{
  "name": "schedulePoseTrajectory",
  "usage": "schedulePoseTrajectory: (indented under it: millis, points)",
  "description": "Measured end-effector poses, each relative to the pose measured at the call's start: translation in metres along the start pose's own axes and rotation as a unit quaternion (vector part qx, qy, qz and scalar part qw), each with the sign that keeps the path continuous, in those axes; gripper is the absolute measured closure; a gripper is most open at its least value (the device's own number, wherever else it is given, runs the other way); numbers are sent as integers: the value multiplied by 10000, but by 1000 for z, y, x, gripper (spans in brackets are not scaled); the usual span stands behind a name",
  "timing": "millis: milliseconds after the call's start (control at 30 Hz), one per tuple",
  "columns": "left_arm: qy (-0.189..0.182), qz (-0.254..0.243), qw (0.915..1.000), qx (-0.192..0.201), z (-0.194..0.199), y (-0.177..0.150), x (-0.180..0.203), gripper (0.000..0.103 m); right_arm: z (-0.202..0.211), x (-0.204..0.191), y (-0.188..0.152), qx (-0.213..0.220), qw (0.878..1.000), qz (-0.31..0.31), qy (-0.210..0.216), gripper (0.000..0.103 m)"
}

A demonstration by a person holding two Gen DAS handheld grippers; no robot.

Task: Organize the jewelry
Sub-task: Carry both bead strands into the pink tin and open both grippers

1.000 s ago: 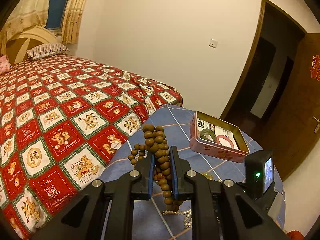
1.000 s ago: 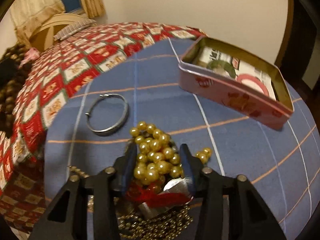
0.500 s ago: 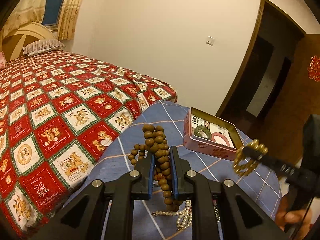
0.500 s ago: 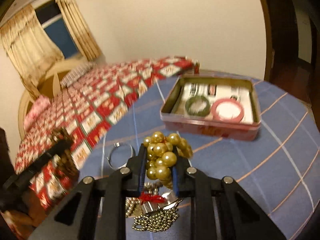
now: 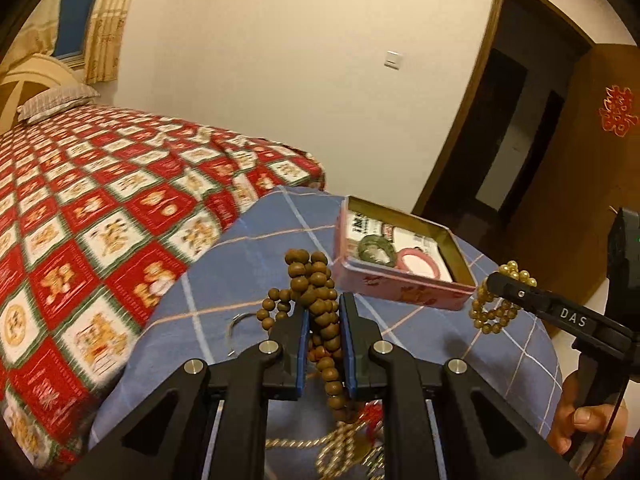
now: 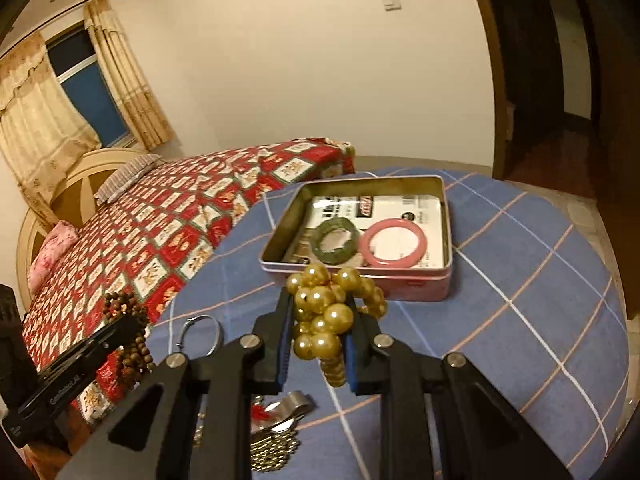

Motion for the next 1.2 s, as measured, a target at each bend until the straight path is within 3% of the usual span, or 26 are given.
schedulePoseTrajectory:
  millis: [400, 667, 900, 1200]
  points:
    - [-386, -360, 9986, -23, -57, 52, 54, 89, -4, 32, 47, 337, 9989, -5, -333, 79]
    - [-299, -650, 9973, -133, -113, 86, 79, 89, -45, 51, 77, 356, 9974, 34, -623, 79]
    - [-162, -783, 9958, -445, -155, 85, 84, 89, -87, 66, 73, -25, 9974, -11, -726, 79]
    - [14, -787, 9940, -764, -190, 76, 80, 89, -105, 77, 64, -229, 9974, -25, -680, 79]
Point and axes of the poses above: each gripper's, at about its wrist camera, not at the fingertips, and z roughly against the way its jaws point, x to its right, y to its top, the point moved 6 cm from there along -z, roughly the way its jaws point, and after that the axes turned 8 degrees about -x, right-handed, at the moved point
